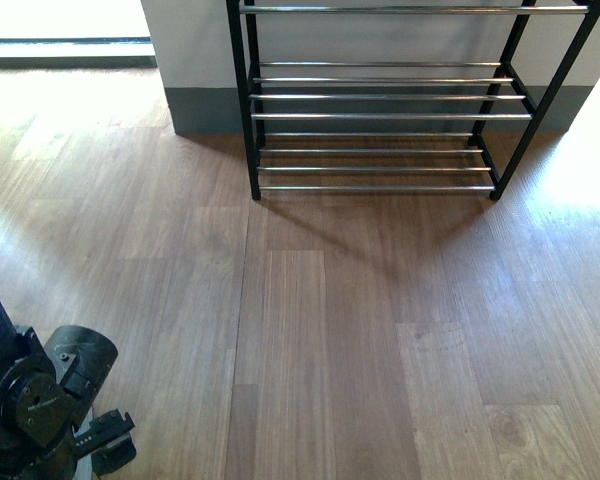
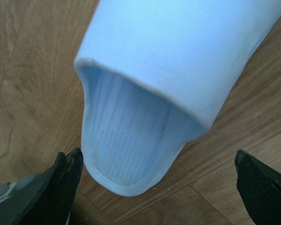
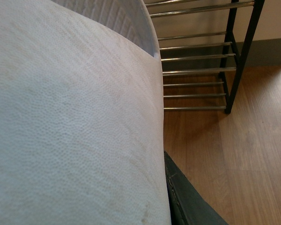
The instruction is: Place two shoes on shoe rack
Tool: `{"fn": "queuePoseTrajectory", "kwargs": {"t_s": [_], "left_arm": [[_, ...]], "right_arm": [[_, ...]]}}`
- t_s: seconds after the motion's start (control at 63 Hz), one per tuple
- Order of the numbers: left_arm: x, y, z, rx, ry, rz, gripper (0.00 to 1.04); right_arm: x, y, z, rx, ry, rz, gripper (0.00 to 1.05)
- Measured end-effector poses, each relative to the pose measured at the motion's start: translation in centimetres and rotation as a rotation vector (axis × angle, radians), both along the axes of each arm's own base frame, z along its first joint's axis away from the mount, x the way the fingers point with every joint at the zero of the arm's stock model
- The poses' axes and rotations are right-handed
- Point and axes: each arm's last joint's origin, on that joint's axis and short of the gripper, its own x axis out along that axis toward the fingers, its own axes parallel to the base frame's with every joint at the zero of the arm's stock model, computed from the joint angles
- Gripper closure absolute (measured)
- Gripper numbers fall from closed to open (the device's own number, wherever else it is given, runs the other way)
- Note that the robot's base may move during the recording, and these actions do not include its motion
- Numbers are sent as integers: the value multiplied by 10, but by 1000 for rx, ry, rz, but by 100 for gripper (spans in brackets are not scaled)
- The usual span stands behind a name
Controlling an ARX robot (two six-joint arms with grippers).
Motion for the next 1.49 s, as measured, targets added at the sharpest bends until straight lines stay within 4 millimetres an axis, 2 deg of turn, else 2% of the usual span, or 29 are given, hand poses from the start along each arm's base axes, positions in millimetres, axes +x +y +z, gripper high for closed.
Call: {"fn": "queuePoseTrajectory", "kwargs": {"t_s": [0.159,0.381,0.604,1.064,1.255,1.287,1.35,1.493], "left_arm": [[-1,1,-9,-9,3,-29,9],[19,5,-16,-9,-71,-66,9],[31,10,-18,-6,-104,-109,10],[50,13,-25,-77,-154,-183,68],[57,11,-22,-120,-223,-197,98],[58,10,-19,-128,-237,-201,103],[62,10,-8,-142,-276,-217,103],[78,9,35,-107,-393,-318,103]], "right_arm": [[0,0,0,0,0,0,103],[0,0,0,0,0,0,103],[0,0,0,0,0,0,103],[0,0,0,0,0,0,103],[0,0,0,0,0,0,103],[0,0,0,0,0,0,103],[0,0,0,0,0,0,103],[0,0,0,0,0,0,103]]}}
